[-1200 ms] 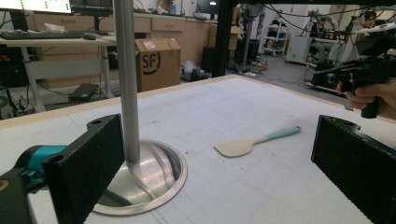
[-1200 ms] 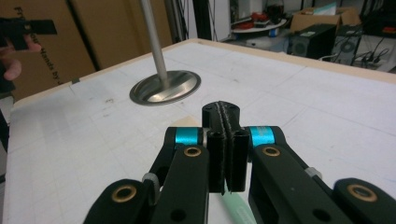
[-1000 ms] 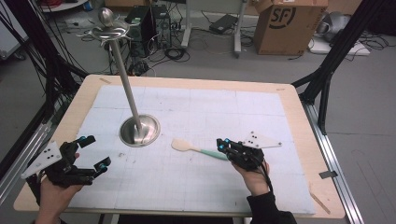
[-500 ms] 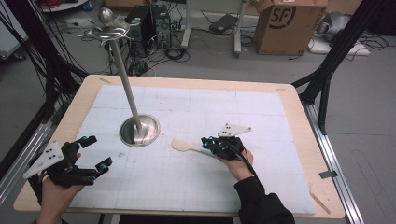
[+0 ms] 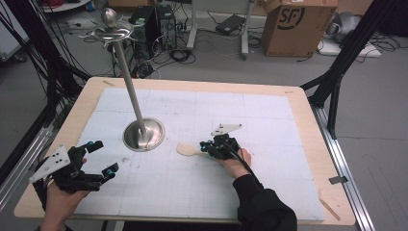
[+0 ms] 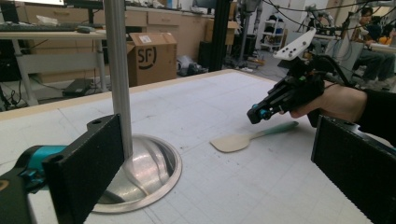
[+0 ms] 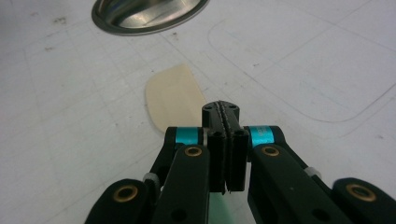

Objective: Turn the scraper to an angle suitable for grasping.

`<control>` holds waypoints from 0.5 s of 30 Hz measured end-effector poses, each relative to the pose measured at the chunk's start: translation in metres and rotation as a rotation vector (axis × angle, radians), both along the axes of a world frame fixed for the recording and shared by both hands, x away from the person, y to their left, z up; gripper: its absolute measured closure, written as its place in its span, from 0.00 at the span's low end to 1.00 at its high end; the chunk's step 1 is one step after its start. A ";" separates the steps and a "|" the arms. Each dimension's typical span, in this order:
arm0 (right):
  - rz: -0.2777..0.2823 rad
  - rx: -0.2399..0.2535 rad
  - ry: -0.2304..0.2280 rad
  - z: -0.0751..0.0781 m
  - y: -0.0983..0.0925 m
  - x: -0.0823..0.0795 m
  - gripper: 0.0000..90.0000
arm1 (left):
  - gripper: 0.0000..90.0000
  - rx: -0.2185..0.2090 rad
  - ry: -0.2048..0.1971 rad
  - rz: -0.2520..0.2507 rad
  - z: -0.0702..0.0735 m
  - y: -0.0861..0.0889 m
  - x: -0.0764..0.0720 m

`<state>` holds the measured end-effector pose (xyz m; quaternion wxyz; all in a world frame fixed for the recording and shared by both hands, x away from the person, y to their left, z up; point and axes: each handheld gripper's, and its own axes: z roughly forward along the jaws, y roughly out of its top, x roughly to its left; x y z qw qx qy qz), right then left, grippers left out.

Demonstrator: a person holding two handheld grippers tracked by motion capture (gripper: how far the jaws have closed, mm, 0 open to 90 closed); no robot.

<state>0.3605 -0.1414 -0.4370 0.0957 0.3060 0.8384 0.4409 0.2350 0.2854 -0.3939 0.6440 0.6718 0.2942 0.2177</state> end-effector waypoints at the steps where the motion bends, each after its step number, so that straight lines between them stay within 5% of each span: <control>1: 0.002 -0.006 0.004 -0.001 0.001 0.002 1.00 | 0.04 -0.001 0.004 -0.001 0.000 0.000 0.000; 15: 0.014 -0.072 0.032 -0.008 0.018 0.010 1.00 | 0.04 0.004 0.009 -0.007 -0.002 -0.001 0.001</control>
